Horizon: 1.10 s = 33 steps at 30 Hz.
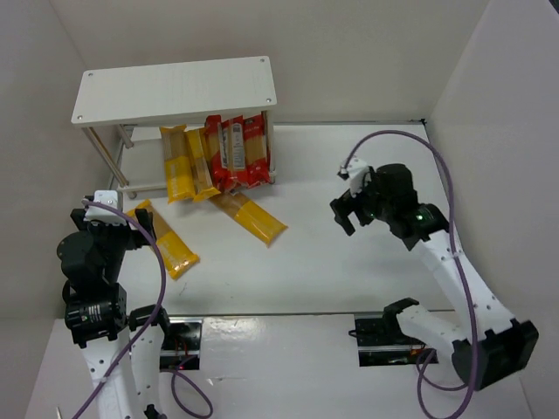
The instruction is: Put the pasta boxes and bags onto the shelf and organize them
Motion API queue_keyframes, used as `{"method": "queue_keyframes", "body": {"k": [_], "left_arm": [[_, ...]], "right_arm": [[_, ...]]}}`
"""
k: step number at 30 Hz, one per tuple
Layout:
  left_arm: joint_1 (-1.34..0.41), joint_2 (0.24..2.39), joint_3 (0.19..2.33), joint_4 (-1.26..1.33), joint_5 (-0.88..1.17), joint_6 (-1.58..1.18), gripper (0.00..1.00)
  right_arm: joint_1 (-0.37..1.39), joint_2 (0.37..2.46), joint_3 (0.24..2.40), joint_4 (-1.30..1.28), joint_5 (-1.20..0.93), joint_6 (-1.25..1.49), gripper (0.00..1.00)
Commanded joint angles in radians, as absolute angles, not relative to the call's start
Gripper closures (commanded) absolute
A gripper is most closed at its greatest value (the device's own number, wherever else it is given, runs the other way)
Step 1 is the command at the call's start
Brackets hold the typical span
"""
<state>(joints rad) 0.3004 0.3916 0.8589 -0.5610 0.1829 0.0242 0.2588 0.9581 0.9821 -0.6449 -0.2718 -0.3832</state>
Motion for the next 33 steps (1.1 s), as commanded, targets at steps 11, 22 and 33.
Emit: {"method": "queue_keyframes", "body": {"k": [11,22,33], "left_arm": [[0.383,0.422,0.857,-0.532,0.201,0.035,0.0],[0.462,0.422,0.857,-0.532,0.21,0.044,0.0],[0.512,0.431,0.857,-0.532,0.221,0.044,0.0]], "right_arm": [[0.738,1.259,0.996,-0.425,-0.132,-0.322,0.0],[0.837,1.54,1.006,-0.022,-0.043,-0.298,0.0],[0.9,1.785,1.092,0.173,0.078,-0.201,0.0]]}}
